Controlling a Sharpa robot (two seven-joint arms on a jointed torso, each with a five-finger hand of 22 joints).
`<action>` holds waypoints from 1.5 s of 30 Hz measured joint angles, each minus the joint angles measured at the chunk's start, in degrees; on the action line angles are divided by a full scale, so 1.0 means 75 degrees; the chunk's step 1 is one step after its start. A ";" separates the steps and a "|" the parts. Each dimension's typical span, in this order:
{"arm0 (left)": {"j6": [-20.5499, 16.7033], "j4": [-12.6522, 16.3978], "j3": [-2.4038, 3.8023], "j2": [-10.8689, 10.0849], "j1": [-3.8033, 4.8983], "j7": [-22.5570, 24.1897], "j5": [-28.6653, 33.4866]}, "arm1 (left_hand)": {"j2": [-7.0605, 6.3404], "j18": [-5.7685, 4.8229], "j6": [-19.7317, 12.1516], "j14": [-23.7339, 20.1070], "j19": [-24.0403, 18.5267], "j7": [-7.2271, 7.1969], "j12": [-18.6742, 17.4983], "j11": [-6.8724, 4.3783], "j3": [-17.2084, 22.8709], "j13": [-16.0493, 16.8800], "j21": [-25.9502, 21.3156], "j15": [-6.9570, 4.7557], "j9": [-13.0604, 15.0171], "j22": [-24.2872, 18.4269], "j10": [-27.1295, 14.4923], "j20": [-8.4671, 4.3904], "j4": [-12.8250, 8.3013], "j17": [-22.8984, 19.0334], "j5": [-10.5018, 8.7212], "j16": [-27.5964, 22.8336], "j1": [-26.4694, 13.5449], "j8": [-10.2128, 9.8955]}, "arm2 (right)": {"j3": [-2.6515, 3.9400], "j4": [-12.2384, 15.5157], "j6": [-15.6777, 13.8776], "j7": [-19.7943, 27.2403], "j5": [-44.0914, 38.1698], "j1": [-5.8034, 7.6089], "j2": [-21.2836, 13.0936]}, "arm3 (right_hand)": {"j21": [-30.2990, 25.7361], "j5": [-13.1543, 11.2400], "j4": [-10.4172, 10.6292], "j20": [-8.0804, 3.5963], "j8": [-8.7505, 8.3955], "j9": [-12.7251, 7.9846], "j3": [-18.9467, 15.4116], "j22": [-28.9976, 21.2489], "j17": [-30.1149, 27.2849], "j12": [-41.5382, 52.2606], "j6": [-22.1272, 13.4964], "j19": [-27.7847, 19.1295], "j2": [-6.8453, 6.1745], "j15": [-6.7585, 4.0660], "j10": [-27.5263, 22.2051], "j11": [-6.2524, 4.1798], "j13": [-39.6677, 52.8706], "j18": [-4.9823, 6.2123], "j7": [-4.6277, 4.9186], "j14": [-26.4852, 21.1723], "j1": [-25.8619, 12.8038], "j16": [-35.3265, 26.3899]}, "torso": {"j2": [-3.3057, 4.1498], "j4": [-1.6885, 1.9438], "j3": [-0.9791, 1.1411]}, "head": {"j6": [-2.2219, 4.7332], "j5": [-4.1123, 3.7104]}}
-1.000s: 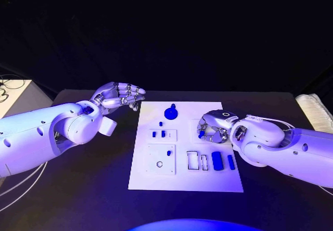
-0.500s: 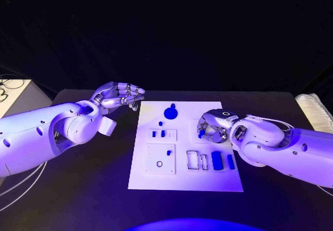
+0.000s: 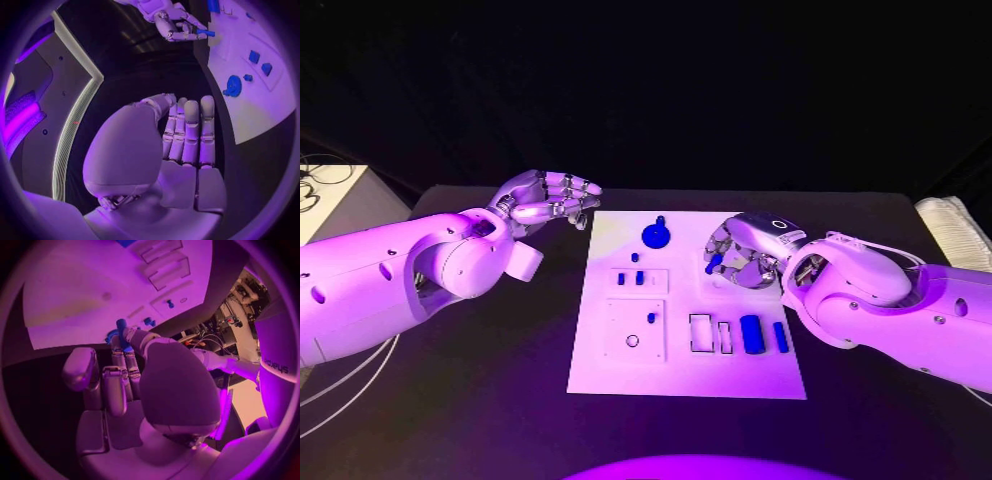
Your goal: Assemble the parts on the task board
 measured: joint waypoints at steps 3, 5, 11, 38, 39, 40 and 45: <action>0.0000 -0.0008 0.0000 0.0029 0.0000 0.0000 0.0000 | 0.0000 0.0000 0.0000 0.0000 0.0000 0.0000 0.0029 0.0000 0.0022 0.0000 0.0000 0.0000 0.0000 0.0000 0.0000 0.0000 -0.0022 0.0007 0.0000 0.0000 0.0000 0.0000 | 0.0006 0.0209 -0.0075 0.0024 0.0104 0.0021 0.0090 | 0.0000 -0.0002 -0.0009 0.0000 0.0001 0.0112 0.0008 0.0000 0.0000 -0.0015 -0.0005 0.0000 -0.0004 0.0000 0.0000 0.0000 0.0000 0.0000 0.0003 0.0000 -0.0016 0.0000 | 0.0000 0.0000 0.0000 | 0.0013 0.0043; 0.0000 -0.0014 0.0000 0.0045 0.0000 0.0000 0.0000 | 0.0000 0.0000 0.0000 0.0000 0.0000 0.0000 0.0029 0.0000 0.0022 0.0000 0.0000 0.0000 0.0001 0.0000 0.0000 0.0000 -0.0022 0.0007 0.0000 0.0000 0.0000 0.0000 | 0.0003 0.0286 -0.0103 0.0039 0.0161 0.0003 0.0213 | 0.0000 -0.0002 -0.0009 0.0000 0.0001 0.0114 0.0009 0.0000 0.0000 -0.0045 -0.0011 0.0000 0.0005 0.0000 0.0000 0.0000 0.0000 0.0000 0.0007 0.0000 -0.0025 0.0000 | 0.0001 0.0001 0.0000 | 0.0013 0.0078; 0.0002 -0.0028 -0.0001 0.0087 0.0000 -0.0002 0.0000 | 0.0000 0.0000 0.0000 0.0000 0.0000 0.0000 0.0030 0.0000 0.0022 0.0000 0.0000 0.0000 0.0008 0.0000 0.0000 0.0000 -0.0022 0.0007 0.0000 0.0000 0.0000 0.0000 | -0.0029 0.0354 -0.0154 0.0112 0.0263 -0.0263 0.0743 | 0.0000 -0.0017 -0.0072 0.0000 0.0000 0.0223 0.0070 -0.0010 -0.0001 -0.0073 -0.0036 0.0000 -0.0006 0.0001 0.0000 0.0000 0.0002 0.0002 0.0008 0.0000 -0.0115 0.0000 | 0.0004 -0.0004 0.0003 | -0.0051 0.0187; 0.0009 -0.0032 -0.0004 0.0168 -0.0001 -0.0031 0.0002 | 0.0000 -0.0001 0.0000 0.0000 0.0000 0.0000 0.0029 0.0000 0.0021 0.0000 0.0000 0.0000 0.0020 0.0000 0.0000 0.0000 -0.0021 0.0012 0.0000 -0.0031 0.0000 0.0045 | -0.0156 -0.0203 -0.0137 0.0297 -0.0063 -0.1197 0.1979 | -0.0006 -0.0007 -0.0198 -0.0027 0.0031 0.0371 0.0134 -0.0052 -0.0002 -0.0177 -0.0104 -0.0030 -0.0042 0.0001 -0.0002 -0.0002 0.0013 0.0013 0.0022 0.0000 -0.0195 0.0000 | 0.0020 0.0002 0.0010 | -0.0333 0.0513; 0.0010 -0.0032 -0.0004 0.0168 -0.0001 -0.0034 0.0002 | 0.0000 0.0000 0.0000 0.0000 0.0000 0.0000 0.0029 0.0000 0.0021 0.0000 0.0000 0.0000 0.0019 0.0000 0.0000 0.0000 -0.0021 0.0012 0.0000 -0.0031 0.0000 0.0045 | -0.0160 -0.0209 -0.0123 0.0301 -0.0071 -0.1205 0.1979 | -0.0006 -0.0007 -0.0198 -0.0027 0.0031 0.0371 0.0134 -0.0052 -0.0001 -0.0178 -0.0105 -0.0030 -0.0041 0.0001 -0.0002 -0.0002 0.0013 0.0014 0.0023 0.0000 -0.0196 0.0000 | 0.0019 0.0001 0.0010 | -0.0341 0.0513; 0.0010 -0.0032 -0.0004 0.0168 -0.0001 -0.0036 0.0002 | 0.0000 0.0000 0.0000 0.0000 0.0000 0.0000 0.0029 0.0000 0.0021 0.0000 0.0000 0.0000 0.0020 0.0000 0.0000 0.0000 -0.0021 0.0012 0.0000 -0.0031 0.0000 0.0045 | -0.0162 -0.0213 -0.0112 0.0303 -0.0075 -0.1210 0.1979 | -0.0006 -0.0007 -0.0198 -0.0027 0.0030 0.0371 0.0134 -0.0052 -0.0001 -0.0192 -0.0106 -0.0030 -0.0033 0.0001 -0.0002 -0.0002 0.0015 0.0013 0.0023 0.0000 -0.0204 0.0000 | 0.0019 0.0000 0.0010 | -0.0345 0.0513; 0.0013 -0.0034 -0.0004 0.0169 -0.0001 -0.0049 0.0002 | 0.0000 0.0000 0.0000 0.0000 0.0000 0.0000 0.0029 0.0000 0.0021 0.0000 0.0000 0.0000 0.0019 0.0000 0.0000 0.0000 -0.0021 0.0012 0.0000 -0.0031 0.0000 0.0045 | -0.0168 -0.0219 -0.0056 0.0317 -0.0089 -0.1220 0.1979 | -0.0006 -0.0010 -0.0200 -0.0027 0.0027 0.0370 0.0131 -0.0052 -0.0002 -0.0203 -0.0127 -0.0030 -0.0032 0.0002 -0.0002 -0.0002 0.0066 0.0014 0.0020 0.0000 -0.0204 0.0000 | 0.0018 -0.0001 0.0010 | -0.0366 0.0505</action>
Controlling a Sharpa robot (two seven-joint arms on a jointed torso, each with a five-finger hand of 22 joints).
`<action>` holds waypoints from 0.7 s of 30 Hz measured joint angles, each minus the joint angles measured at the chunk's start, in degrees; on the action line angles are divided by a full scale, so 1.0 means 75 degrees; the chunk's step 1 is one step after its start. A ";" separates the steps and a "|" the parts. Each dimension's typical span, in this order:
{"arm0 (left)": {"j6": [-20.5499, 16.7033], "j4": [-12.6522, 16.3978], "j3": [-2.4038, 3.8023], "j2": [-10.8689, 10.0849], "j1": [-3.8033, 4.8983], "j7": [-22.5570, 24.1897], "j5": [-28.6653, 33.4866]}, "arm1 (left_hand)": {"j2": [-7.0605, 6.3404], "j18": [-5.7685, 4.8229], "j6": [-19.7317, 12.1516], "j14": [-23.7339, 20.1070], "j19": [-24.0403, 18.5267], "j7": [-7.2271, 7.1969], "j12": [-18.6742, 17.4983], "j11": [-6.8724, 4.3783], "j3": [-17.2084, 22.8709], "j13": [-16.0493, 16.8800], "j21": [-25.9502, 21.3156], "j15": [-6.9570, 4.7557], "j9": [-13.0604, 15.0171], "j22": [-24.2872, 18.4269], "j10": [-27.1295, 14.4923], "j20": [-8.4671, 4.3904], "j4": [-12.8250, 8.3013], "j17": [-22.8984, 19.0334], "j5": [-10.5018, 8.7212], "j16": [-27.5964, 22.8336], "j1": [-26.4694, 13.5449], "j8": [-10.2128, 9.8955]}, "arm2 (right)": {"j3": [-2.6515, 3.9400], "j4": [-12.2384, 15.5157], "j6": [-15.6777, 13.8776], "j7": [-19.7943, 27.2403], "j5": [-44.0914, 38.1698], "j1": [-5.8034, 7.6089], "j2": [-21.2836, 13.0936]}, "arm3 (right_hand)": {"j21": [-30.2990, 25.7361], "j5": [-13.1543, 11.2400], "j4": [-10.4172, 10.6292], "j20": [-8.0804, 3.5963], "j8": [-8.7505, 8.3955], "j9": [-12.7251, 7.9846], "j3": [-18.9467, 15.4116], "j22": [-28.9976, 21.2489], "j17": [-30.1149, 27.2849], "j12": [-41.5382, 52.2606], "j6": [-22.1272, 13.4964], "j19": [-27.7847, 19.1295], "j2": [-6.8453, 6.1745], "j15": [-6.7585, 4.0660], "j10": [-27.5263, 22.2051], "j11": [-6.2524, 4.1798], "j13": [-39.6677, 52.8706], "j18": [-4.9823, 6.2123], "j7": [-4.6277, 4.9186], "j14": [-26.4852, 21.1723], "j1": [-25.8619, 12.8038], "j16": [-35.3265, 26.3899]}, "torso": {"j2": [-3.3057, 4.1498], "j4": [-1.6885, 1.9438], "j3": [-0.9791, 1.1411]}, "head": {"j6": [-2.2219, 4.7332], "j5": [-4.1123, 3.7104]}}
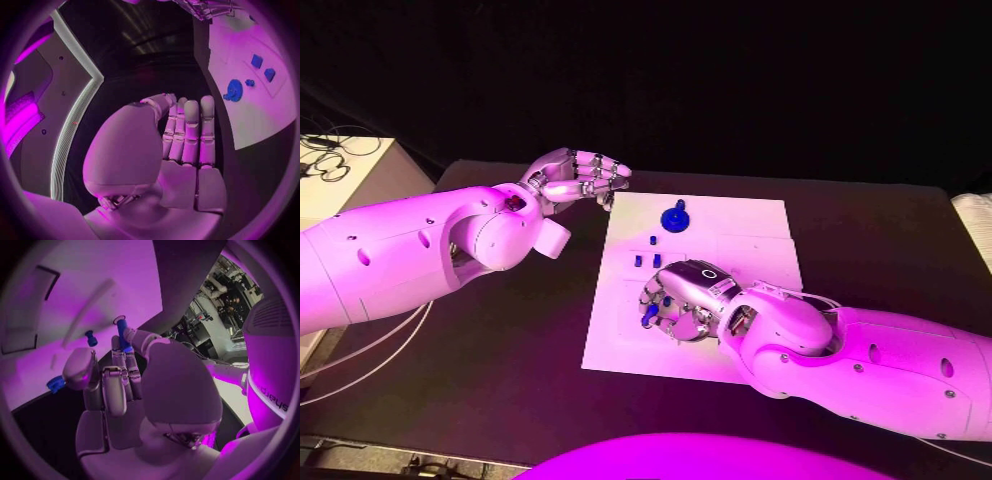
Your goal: Assemble the parts on the task board
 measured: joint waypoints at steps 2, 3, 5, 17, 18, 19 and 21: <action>0.0002 0.0000 0.0000 0.0000 0.0000 -0.0005 0.0000 | 0.0000 0.0000 0.0000 0.0000 0.0000 0.0000 0.0000 0.0000 0.0000 0.0000 0.0000 0.0000 0.0000 0.0000 0.0000 0.0000 0.0000 0.0000 0.0000 0.0000 0.0000 0.0000 | -0.0002 -0.0003 0.0028 0.0004 -0.0004 -0.0001 0.0000 | 0.0000 -0.0001 -0.0007 0.0000 0.0000 0.0000 -0.0007 0.0000 0.0000 -0.0009 -0.0002 0.0000 0.0000 0.0000 0.0000 0.0000 0.0015 0.0001 0.0001 0.0000 0.0000 0.0000 | 0.0000 0.0001 0.0000 | 0.0014 -0.0023; 0.0003 -0.0001 0.0000 0.0000 0.0000 -0.0007 0.0000 | 0.0000 0.0000 0.0000 0.0000 0.0000 0.0000 0.0000 0.0000 0.0000 0.0000 0.0000 0.0000 0.0000 0.0000 0.0000 0.0000 0.0000 0.0000 0.0000 0.0000 0.0000 0.0000 | -0.0002 -0.0007 0.0043 0.0005 -0.0006 -0.0002 0.0000 | 0.0000 -0.0002 -0.0007 0.0000 -0.0001 0.0000 -0.0008 0.0000 0.0000 -0.0017 -0.0003 0.0000 0.0001 0.0000 0.0000 0.0000 0.0016 0.0001 0.0001 0.0000 0.0000 0.0000 | 0.0000 0.0001 0.0000 | 0.0019 -0.0029; 0.0004 -0.0002 0.0000 0.0000 0.0000 -0.0013 0.0000 | 0.0000 0.0000 0.0000 0.0000 0.0000 0.0000 0.0000 0.0000 0.0000 0.0000 0.0000 0.0000 0.0000 0.0000 0.0000 0.0000 0.0000 0.0000 0.0000 0.0000 0.0000 0.0000 | -0.0004 -0.0017 0.0084 0.0006 -0.0013 -0.0003 -0.0002 | 0.0000 -0.0005 -0.0008 0.0000 -0.0002 -0.0002 -0.0007 0.0000 0.0000 -0.0019 -0.0003 0.0000 0.0001 0.0000 0.0001 0.0001 0.0063 0.0001 0.0001 0.0000 -0.0001 0.0000 | -0.0001 0.0001 0.0000 | 0.0026 -0.0036; 0.0014 -0.0003 0.0000 -0.0007 0.0000 -0.0033 0.0000 | 0.0000 0.0000 0.0000 0.0000 0.0000 0.0000 0.0000 -0.0028 0.0000 0.0000 0.0000 0.0000 0.0005 0.0000 -0.0028 0.0000 0.0000 -0.0001 0.0000 0.0000 0.0000 0.0000 | -0.0006 -0.0046 0.0264 -0.0038 -0.0198 -0.0004 0.0006 | -0.0033 -0.0006 -0.0052 0.0000 -0.0013 0.0012 0.0016 0.0000 0.0000 -0.0007 -0.0028 0.0000 0.0019 0.0000 0.0027 0.0027 0.0064 0.0003 0.0001 0.0000 -0.0018 0.0000 | -0.0005 0.0001 -0.0003 | 0.0025 -0.0052; 0.0015 -0.0003 0.0000 -0.0008 0.0000 -0.0034 0.0000 | 0.0000 0.0000 0.0000 0.0000 0.0000 0.0000 0.0000 -0.0028 0.0000 0.0000 0.0000 0.0000 0.0005 0.0000 -0.0028 0.0000 0.0000 -0.0001 0.0000 0.0000 0.0000 0.0000 | -0.0006 -0.0048 0.0283 -0.0048 -0.0236 -0.0004 0.0012 | -0.0033 -0.0004 -0.0063 0.0000 -0.0013 0.0015 0.0026 0.0000 0.0000 -0.0007 -0.0029 0.0000 0.0019 0.0001 0.0027 0.0027 0.0064 0.0003 0.0001 0.0000 -0.0018 0.0000 | -0.0005 0.0001 -0.0003 | 0.0024 -0.0053; 0.0016 -0.0003 0.0000 -0.0008 0.0000 -0.0035 0.0000 | 0.0000 0.0000 0.0000 0.0000 0.0000 0.0000 0.0000 -0.0028 0.0000 0.0000 0.0000 0.0000 0.0005 0.0000 -0.0028 0.0000 0.0000 -0.0002 0.0000 0.0000 0.0000 0.0000 | -0.0006 -0.0049 0.0299 -0.0056 -0.0265 -0.0004 0.0019 | -0.0033 -0.0003 -0.0084 0.0000 -0.0014 0.0019 0.0022 0.0000 0.0000 -0.0006 -0.0029 0.0000 0.0018 0.0001 0.0027 0.0027 0.0064 0.0003 0.0001 0.0000 -0.0018 0.0000 | -0.0005 0.0001 -0.0003 | 0.0023 -0.0053; 0.0017 -0.0003 0.0000 -0.0008 0.0000 -0.0036 0.0000 | 0.0000 0.0000 0.0000 0.0000 0.0000 0.0000 0.0000 -0.0028 0.0000 0.0000 0.0000 0.0000 0.0005 0.0000 -0.0028 0.0000 0.0000 -0.0001 0.0000 0.0000 0.0000 0.0000 | -0.0006 -0.0054 0.0329 -0.0070 -0.0324 -0.0004 0.0035 | -0.0033 -0.0002 -0.0114 0.0000 -0.0014 0.0036 0.0031 -0.0003 0.0000 -0.0006 -0.0029 0.0000 0.0018 0.0000 0.0027 0.0027 0.0064 0.0003 0.0001 0.0000 -0.0018 0.0000 | -0.0005 0.0003 -0.0003 | 0.0023 -0.0053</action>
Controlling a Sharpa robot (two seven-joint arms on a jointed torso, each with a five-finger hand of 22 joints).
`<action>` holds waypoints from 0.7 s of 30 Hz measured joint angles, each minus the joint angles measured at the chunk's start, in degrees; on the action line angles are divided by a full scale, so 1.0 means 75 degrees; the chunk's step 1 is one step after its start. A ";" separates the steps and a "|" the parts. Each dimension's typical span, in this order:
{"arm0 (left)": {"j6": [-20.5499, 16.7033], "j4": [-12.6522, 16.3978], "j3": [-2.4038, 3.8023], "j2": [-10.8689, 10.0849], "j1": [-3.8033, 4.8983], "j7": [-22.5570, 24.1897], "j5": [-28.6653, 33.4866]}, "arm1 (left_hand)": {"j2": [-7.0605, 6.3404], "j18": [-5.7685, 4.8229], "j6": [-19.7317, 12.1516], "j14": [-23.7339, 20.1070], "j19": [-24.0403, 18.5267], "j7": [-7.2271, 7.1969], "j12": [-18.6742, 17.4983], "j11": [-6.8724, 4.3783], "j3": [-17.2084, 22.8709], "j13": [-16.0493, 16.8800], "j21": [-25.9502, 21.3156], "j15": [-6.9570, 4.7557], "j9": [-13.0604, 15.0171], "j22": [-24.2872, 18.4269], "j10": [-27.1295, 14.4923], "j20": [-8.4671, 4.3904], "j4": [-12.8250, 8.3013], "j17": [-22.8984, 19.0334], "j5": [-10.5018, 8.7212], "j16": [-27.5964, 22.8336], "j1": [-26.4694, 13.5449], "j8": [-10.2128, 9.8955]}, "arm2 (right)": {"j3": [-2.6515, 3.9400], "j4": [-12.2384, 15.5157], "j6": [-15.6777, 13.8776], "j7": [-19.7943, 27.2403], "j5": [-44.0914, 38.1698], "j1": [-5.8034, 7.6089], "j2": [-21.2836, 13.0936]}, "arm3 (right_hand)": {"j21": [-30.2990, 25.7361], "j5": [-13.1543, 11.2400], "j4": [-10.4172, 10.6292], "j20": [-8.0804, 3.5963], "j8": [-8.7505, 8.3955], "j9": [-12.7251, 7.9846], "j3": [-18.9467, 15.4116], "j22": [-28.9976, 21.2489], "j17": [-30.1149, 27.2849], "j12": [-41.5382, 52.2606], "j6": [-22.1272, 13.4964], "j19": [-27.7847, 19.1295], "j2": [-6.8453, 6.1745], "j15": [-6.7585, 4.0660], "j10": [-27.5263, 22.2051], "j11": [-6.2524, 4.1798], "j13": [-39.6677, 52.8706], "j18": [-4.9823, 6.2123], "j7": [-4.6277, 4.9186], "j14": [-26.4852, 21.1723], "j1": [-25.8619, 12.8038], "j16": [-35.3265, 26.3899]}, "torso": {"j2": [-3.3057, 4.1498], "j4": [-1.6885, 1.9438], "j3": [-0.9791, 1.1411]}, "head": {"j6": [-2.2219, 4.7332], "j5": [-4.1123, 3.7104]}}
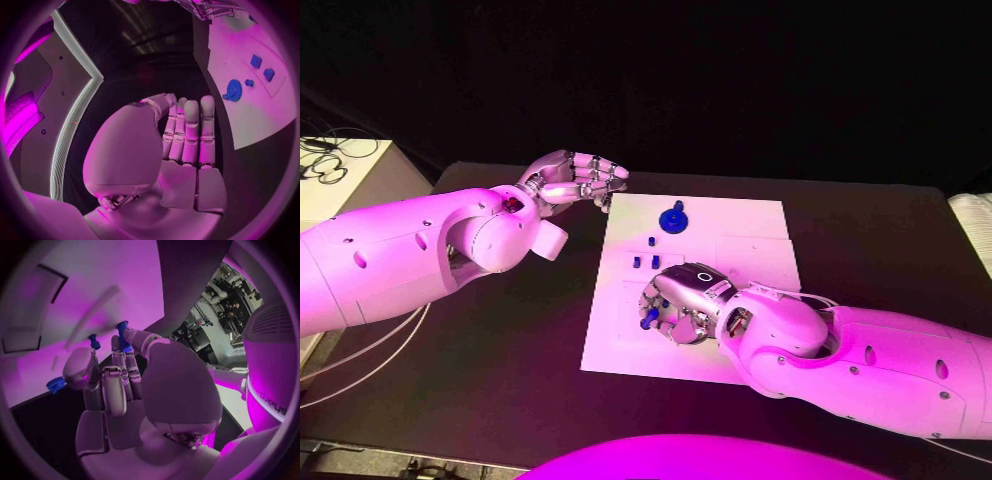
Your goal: Assemble the parts on the task board
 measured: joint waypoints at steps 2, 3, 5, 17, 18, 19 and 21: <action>0.0001 0.0000 0.0000 -0.0002 0.0000 -0.0002 0.0000 | 0.0000 0.0000 0.0000 0.0000 0.0000 0.0000 0.0000 0.0000 0.0000 0.0000 0.0000 0.0000 0.0000 0.0000 0.0000 0.0000 0.0000 0.0000 0.0000 0.0000 0.0000 0.0000 | -0.0008 -0.0009 0.0024 -0.0011 -0.0063 0.0000 0.0023 | -0.0024 0.0000 -0.0030 0.0001 -0.0001 0.0017 -0.0028 -0.0004 0.0000 -0.0007 -0.0026 0.0000 0.0000 0.0000 0.0000 0.0000 0.0000 0.0000 0.0026 0.0000 -0.0005 0.0000 | 0.0000 0.0001 0.0000 | -0.0001 -0.0001; 0.0001 0.0000 0.0000 -0.0003 0.0000 -0.0002 0.0000 | 0.0000 0.0000 0.0000 0.0000 0.0000 0.0000 0.0000 0.0000 0.0000 0.0000 0.0000 0.0000 0.0000 0.0000 0.0000 0.0000 0.0000 0.0000 0.0000 0.0000 0.0000 0.0000 | -0.0011 -0.0015 0.0030 -0.0013 -0.0090 0.0000 0.0032 | -0.0055 0.0003 -0.0046 0.0031 -0.0002 0.0020 -0.0012 -0.0008 0.0000 -0.0066 -0.0085 -0.0031 -0.0014 0.0000 0.0000 0.0000 0.0068 0.0003 0.0061 0.0000 -0.0139 0.0000 | 0.0000 0.0001 -0.0001 | -0.0001 -0.0001; 0.0002 0.0000 0.0000 -0.0003 0.0000 -0.0004 0.0000 | 0.0000 0.0000 0.0000 0.0000 0.0000 0.0000 0.0000 0.0000 0.0000 0.0000 0.0000 0.0000 0.0000 0.0000 0.0000 0.0000 0.0000 0.0000 -0.0001 0.0000 0.0000 0.0000 | -0.0019 -0.0033 0.0036 -0.0014 -0.0143 0.0000 0.0050 | -0.0061 0.0023 -0.0063 0.0043 -0.0049 0.0024 0.0005 -0.0017 0.0000 -0.0161 -0.0206 -0.0043 -0.0081 0.0000 -0.0036 -0.0036 0.0154 0.0003 0.0089 0.0000 -0.0312 0.0000 | 0.0000 0.0001 -0.0001 | -0.0001 -0.0001; 0.0009 0.0000 0.0000 -0.0009 0.0000 -0.0015 0.0000 | 0.0000 0.0000 0.0000 0.0000 0.0000 0.0000 0.0000 0.0000 0.0000 0.0000 0.0000 0.0000 -0.0001 0.0000 0.0000 0.0000 0.0000 -0.0001 -0.0002 0.0000 0.0000 0.0000 | -0.0067 -0.0084 0.0025 0.0120 -0.0217 -0.0020 0.0096 | -0.0339 0.0025 -0.0059 0.0168 -0.0414 -0.0122 -0.0188 -0.0175 -0.0001 -0.0199 -0.0765 -0.0167 -0.0554 0.0153 -0.0631 -0.0091 -0.0030 0.0005 0.0133 -0.0012 -0.0855 0.0000 | 0.0001 0.0002 -0.0002 | -0.0008 0.0024; 0.0011 0.0000 0.0000 -0.0009 0.0000 -0.0017 0.0000 | 0.0000 0.0000 0.0000 0.0000 0.0000 0.0000 0.0000 0.0000 0.0000 0.0000 0.0000 0.0000 -0.0001 0.0000 0.0000 0.0000 0.0000 -0.0001 -0.0002 0.0000 0.0000 0.0000 | -0.0068 -0.0087 0.0021 0.0132 -0.0217 -0.0021 0.0096 | -0.0413 0.0025 -0.0082 0.0195 -0.0444 -0.0132 -0.0210 -0.0228 -0.0001 -0.0199 -0.0793 -0.0195 -0.0554 0.0167 -0.0725 -0.0072 -0.0044 0.0005 0.0110 0.0000 -0.0855 0.0000 | 0.0001 0.0001 -0.0002 | -0.0008 0.0024; 0.0012 0.0000 0.0000 -0.0009 0.0000 -0.0019 0.0000 | 0.0000 0.0000 0.0000 0.0000 0.0000 0.0000 0.0000 0.0000 0.0000 0.0000 0.0000 0.0000 -0.0002 0.0000 0.0000 0.0000 0.0000 -0.0001 -0.0002 0.0000 0.0000 0.0000 | -0.0070 -0.0090 0.0018 0.0142 -0.0217 -0.0021 0.0096 | -0.0499 0.0025 -0.0092 0.0224 -0.0464 -0.0143 -0.0266 -0.0297 -0.0001 -0.0199 -0.0828 -0.0224 -0.0554 0.0167 -0.0825 -0.0060 -0.0061 0.0005 0.0121 0.0000 -0.0855 0.0000 | 0.0001 0.0000 -0.0003 | -0.0008 0.0024; 0.0016 0.0000 0.0000 -0.0010 0.0000 -0.0023 0.0000 | 0.0000 0.0000 0.0000 0.0000 0.0000 0.0000 0.0000 0.0000 0.0000 0.0000 0.0000 0.0000 -0.0002 0.0000 0.0000 0.0000 0.0000 -0.0002 -0.0002 0.0000 0.0000 0.0000 | -0.0071 -0.0098 0.0008 0.0166 -0.0217 -0.0021 0.0091 | -0.0753 0.0025 -0.0115 0.0260 -0.0508 -0.0161 -0.0395 -0.0506 -0.0001 -0.0199 -0.0869 -0.0323 -0.0554 0.0210 -0.1065 -0.0020 -0.0096 0.0005 0.0160 -0.0012 -0.0855 -0.0057 | 0.0001 -0.0001 -0.0003 | 0.0001 0.0023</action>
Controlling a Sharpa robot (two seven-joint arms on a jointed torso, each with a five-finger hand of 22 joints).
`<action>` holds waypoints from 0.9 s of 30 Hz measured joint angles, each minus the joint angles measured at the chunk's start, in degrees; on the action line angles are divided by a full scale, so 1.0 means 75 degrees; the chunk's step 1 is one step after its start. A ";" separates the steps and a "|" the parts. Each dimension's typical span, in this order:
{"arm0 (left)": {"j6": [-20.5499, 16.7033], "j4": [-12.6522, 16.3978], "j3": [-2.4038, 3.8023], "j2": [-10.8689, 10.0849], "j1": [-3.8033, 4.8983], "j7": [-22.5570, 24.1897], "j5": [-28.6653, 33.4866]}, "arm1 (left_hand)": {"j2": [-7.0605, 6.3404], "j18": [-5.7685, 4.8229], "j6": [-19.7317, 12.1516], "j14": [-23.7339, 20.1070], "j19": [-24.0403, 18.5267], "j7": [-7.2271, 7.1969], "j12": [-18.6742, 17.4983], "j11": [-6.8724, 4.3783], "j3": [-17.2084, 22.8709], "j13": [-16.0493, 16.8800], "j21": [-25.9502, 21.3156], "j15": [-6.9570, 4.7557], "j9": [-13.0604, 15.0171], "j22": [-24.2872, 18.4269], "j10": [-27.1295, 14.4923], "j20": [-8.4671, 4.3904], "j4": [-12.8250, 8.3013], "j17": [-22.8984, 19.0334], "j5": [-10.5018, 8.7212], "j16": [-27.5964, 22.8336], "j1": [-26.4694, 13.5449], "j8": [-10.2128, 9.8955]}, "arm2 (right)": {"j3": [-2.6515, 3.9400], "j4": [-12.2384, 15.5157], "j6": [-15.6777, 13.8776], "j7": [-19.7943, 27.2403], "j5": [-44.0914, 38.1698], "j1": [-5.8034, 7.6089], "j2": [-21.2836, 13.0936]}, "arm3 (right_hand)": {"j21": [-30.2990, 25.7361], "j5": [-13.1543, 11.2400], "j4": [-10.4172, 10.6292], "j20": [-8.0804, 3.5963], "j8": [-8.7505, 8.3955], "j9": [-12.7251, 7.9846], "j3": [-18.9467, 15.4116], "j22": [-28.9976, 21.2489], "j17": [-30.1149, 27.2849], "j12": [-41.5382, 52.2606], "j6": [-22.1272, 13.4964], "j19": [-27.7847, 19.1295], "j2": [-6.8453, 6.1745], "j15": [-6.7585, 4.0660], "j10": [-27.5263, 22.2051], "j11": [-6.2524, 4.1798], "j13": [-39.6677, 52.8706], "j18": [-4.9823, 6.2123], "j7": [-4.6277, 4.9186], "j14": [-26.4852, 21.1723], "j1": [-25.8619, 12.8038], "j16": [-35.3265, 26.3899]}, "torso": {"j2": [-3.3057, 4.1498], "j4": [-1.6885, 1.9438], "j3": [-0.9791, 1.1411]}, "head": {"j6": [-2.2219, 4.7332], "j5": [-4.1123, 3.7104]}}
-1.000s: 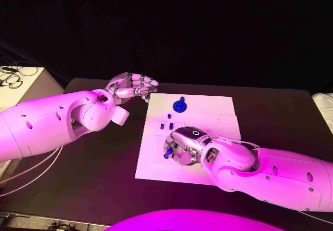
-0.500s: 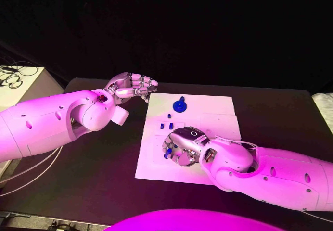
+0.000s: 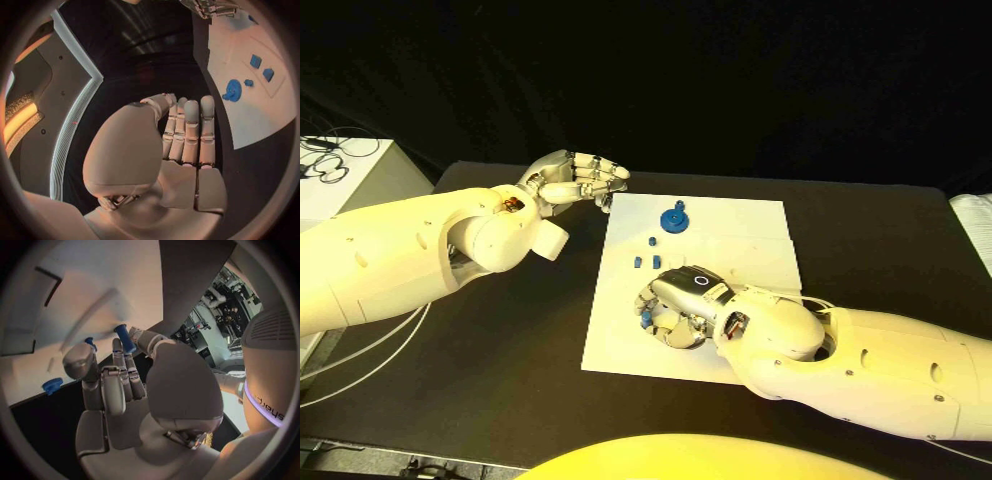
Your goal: Assemble the parts on the task board
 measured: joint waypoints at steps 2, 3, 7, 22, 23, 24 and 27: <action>0.0003 0.0000 0.0000 -0.0002 0.0000 -0.0003 0.0000 | 0.0000 0.0000 0.0000 0.0000 0.0000 0.0000 0.0000 0.0000 0.0000 0.0000 0.0000 0.0000 0.0000 0.0000 0.0000 0.0000 0.0000 0.0002 0.0000 0.0000 0.0000 0.0000 | -0.0001 -0.0006 -0.0010 0.0012 0.0000 0.0000 -0.0005 | -0.0191 0.0000 -0.0024 0.0029 -0.0022 -0.0011 -0.0133 -0.0151 0.0000 0.0029 0.0000 -0.0078 0.0000 0.0011 -0.0214 0.0033 -0.0022 0.0001 0.0000 0.0012 0.0000 -0.0026 | 0.0000 0.0000 0.0001 | 0.0005 -0.0006; 0.0005 0.0000 0.0000 -0.0004 0.0000 -0.0004 0.0000 | 0.0000 0.0000 0.0000 0.0000 0.0000 0.0000 0.0000 0.0000 0.0000 0.0000 0.0000 0.0000 0.0000 0.0000 0.0000 0.0000 0.0000 0.0005 0.0000 0.0000 0.0000 0.0000 | -0.0002 -0.0007 -0.0021 0.0018 0.0000 0.0000 -0.0008 | -0.0318 0.0000 -0.0029 0.0042 -0.0052 -0.0021 -0.0238 -0.0253 0.0000 0.0062 -0.0025 -0.0123 0.0003 0.0031 -0.0332 0.0050 -0.0027 0.0001 -0.0002 0.0009 0.0003 -0.0059 | 0.0000 -0.0001 0.0001 | 0.0010 -0.0009; 0.0013 0.0000 0.0000 -0.0015 0.0000 -0.0012 0.0000 | 0.0000 0.0000 0.0000 0.0000 0.0000 0.0000 0.0000 0.0000 0.0000 0.0000 0.0000 0.0000 -0.0001 0.0000 0.0000 0.0000 0.0000 0.0006 0.0000 0.0000 0.0000 0.0000 | -0.0003 -0.0009 -0.0109 0.0041 -0.0004 -0.0001 -0.0027 | -0.1127 0.0000 0.0045 0.0125 -0.0233 -0.0118 -0.1110 -0.0889 -0.0273 0.0253 -0.0250 -0.0426 0.0216 0.0122 -0.0992 0.0164 -0.0027 0.0128 -0.0022 0.0009 0.0367 -0.0314 | 0.0000 -0.0001 0.0001 | 0.0032 -0.0018; 0.0053 0.0002 -0.0008 -0.0062 0.0000 -0.0044 0.0000 | 0.0000 0.0000 0.0000 0.0000 0.0000 0.0000 0.0032 0.0000 0.0021 0.0000 0.0000 0.0000 0.0013 0.0009 0.0000 0.0000 -0.0021 0.0012 0.0000 0.0000 0.0000 0.0000 | 0.0073 0.0618 -0.0842 0.0260 0.0498 0.0176 -0.0977 | -0.1421 0.0082 0.1845 0.0067 -0.0459 -0.0163 -0.3606 -0.0985 -0.0234 0.1999 -0.1096 -0.0132 0.0281 0.0108 -0.1496 0.0065 0.0130 0.0246 0.0047 0.0010 0.1571 -0.0267 | -0.0010 -0.0005 0.0006 | 0.0143 -0.0198; 0.0055 0.0001 -0.0010 -0.0070 0.0000 -0.0045 0.0000 | 0.0000 -0.0001 0.0000 0.0000 0.0000 0.0000 0.0032 0.0000 0.0021 0.0000 0.0000 0.0000 0.0013 0.0008 0.0000 0.0000 -0.0021 0.0012 0.0000 0.0000 0.0000 0.0000 | 0.0095 0.0711 -0.0896 0.0300 0.0738 0.0278 -0.1188 | -0.1170 0.0082 0.1844 0.0030 -0.0425 -0.0147 -0.3606 -0.0763 -0.0108 0.2176 -0.1022 -0.0012 0.0359 0.0061 -0.1216 0.0018 0.0162 0.0246 0.0133 0.0011 0.1493 -0.0218 | -0.0012 -0.0007 0.0004 | 0.0156 -0.0231; 0.0056 0.0001 -0.0012 -0.0075 0.0000 -0.0045 0.0000 | 0.0000 0.0000 0.0000 0.0000 0.0000 0.0000 0.0032 0.0000 0.0021 0.0000 0.0000 0.0000 0.0013 0.0008 0.0000 0.0000 -0.0021 0.0012 0.0000 0.0000 0.0000 0.0000 | 0.0106 0.0779 -0.0928 0.0329 0.0948 0.0367 -0.1359 | -0.1008 0.0082 0.1828 -0.0001 -0.0409 -0.0133 -0.3623 -0.0616 -0.0040 0.2293 -0.0962 0.0047 0.0418 0.0060 -0.1013 0.0007 0.0192 0.0247 0.0172 0.0012 0.1435 -0.0165 | -0.0016 -0.0010 0.0001 | 0.0176 -0.0282; 0.0057 0.0001 -0.0024 -0.0097 -0.0004 -0.0045 0.0000 | 0.0000 -0.0001 0.0000 0.0000 0.0000 0.0000 0.0032 0.0000 0.0021 0.0000 0.0000 0.0000 0.0012 0.0008 0.0000 0.0000 -0.0021 0.0012 0.0000 0.0000 0.0000 0.0000 | 0.0141 0.0953 -0.0991 0.0402 0.1752 0.0674 -0.1970 | -0.0427 0.0049 0.1818 -0.0036 -0.0096 -0.0028 -0.3681 -0.0101 0.0007 0.2740 -0.0384 0.0291 0.0664 -0.0002 -0.0034 -0.0049 0.0403 0.0116 0.0164 0.0011 0.1148 0.0037 | -0.0029 -0.0014 -0.0003 | 0.0231 -0.0446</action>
